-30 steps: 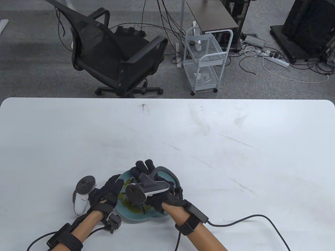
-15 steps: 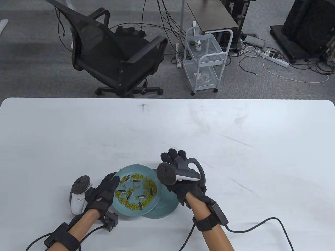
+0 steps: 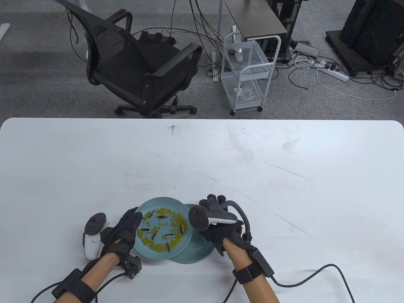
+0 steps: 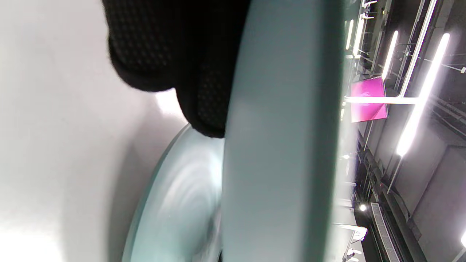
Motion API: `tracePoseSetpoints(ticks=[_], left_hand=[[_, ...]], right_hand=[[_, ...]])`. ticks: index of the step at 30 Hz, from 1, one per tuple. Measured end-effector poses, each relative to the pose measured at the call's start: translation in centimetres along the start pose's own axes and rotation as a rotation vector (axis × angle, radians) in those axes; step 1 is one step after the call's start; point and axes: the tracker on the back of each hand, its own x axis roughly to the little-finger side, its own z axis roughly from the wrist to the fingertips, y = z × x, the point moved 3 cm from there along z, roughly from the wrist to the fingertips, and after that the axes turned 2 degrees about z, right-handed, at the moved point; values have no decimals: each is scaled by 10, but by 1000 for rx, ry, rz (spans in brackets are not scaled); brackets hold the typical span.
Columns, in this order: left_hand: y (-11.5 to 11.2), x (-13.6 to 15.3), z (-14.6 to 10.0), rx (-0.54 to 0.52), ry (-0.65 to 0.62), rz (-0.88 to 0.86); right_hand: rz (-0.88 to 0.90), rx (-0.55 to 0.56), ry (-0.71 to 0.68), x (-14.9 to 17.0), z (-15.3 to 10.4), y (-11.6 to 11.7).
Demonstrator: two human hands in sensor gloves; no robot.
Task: Pick sunflower seeds with hand pinch into plate
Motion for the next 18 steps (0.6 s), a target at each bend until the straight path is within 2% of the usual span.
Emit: tracePoseSetpoints(ticks=[13,18], left_hand=[[0,0,-1,-2,1,-8],[-3,-1,-2,5,-2,5]], right_hand=[[0,16,28,3,-3,-5],[37,51,39,7,-7,-14]])
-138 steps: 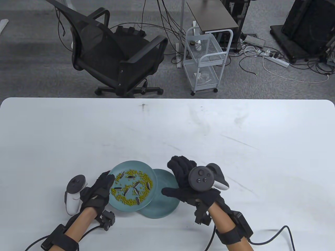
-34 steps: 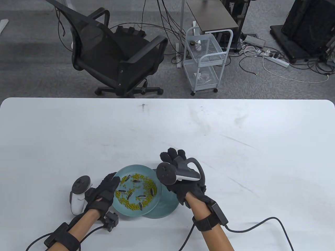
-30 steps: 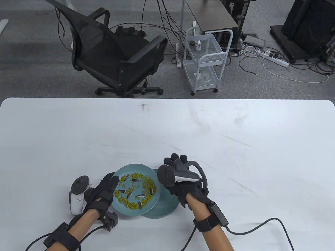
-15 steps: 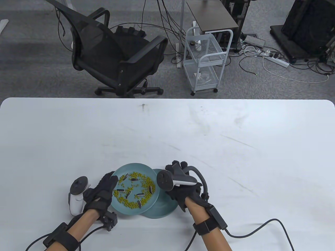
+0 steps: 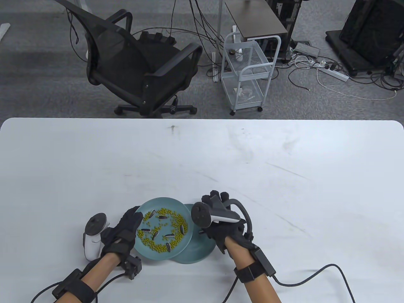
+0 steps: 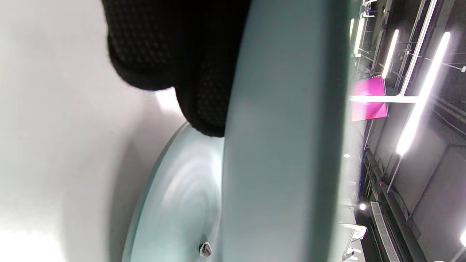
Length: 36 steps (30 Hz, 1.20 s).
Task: Pick sunflower seeds with hand pinch into plate
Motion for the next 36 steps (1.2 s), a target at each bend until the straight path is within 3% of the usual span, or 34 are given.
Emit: tracePoseSetpoints(ticks=[8,13,17,26,32,36], left_hand=[[-2,0,1,17,10,1],[-2,0,2,24,8,-4],[-2,0,1,17,8,-12],[-3,0,1,17,9,-30],[-3,1,0,13,4,-21],[-3,2,1,25,14,-40]], right_hand=[[10,128,-27,-8,-17,-35],[3,196,-106,-37,-25,-58],[-22,205,-194,-73,-14,-70],[7,145,-329,-136,30,-71],[-18,134,-328,-149,40,-60],[-82,70,-313,-154,46,-44]])
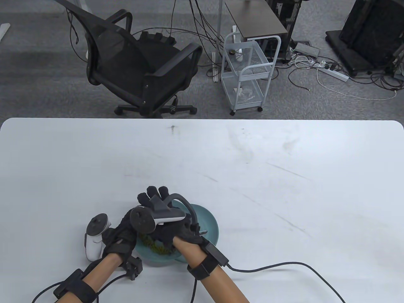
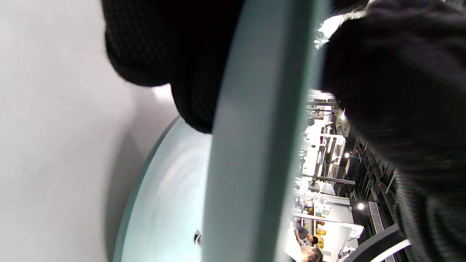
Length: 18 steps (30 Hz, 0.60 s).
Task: Pick sunflower seeds with hand pinch into plate
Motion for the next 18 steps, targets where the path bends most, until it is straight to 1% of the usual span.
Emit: tracePoseSetpoints(ticks=[3,10,18], left_hand=[[0,0,0,-2,-1,-4],[-1,0,-1,-5,-5,-3],[-3,0,-1,-8,-11,9]], right_hand=[[-4,-7,-8,-2,5,8],[-112,30,-12,-11,4,10],[-70,23,-25,-9,2,11]])
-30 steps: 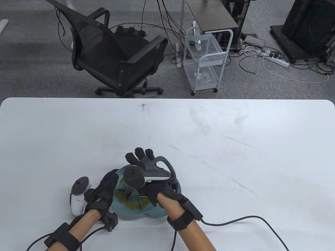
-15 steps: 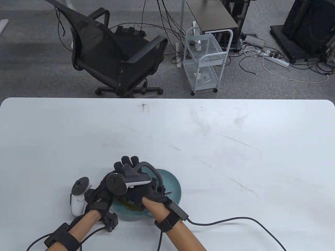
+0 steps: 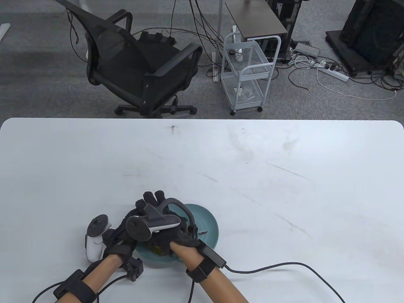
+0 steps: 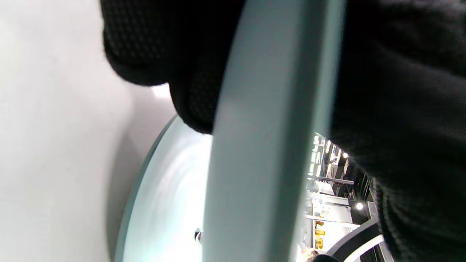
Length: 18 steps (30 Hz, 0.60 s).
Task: Pick sunflower seeds with hand pinch into plate
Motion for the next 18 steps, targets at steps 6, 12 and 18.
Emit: tracePoseSetpoints(ticks=[6,12,18], left_hand=[[-1,0,0,2,4,13],[-3,0,-3,-27,-14,37],[-5,0,-2,-9,-10,37]], right_hand=[[-11,1,11,1,0,2],[-102,34,24,-3,0,3],[-111,30,27,-3,-1,4]])
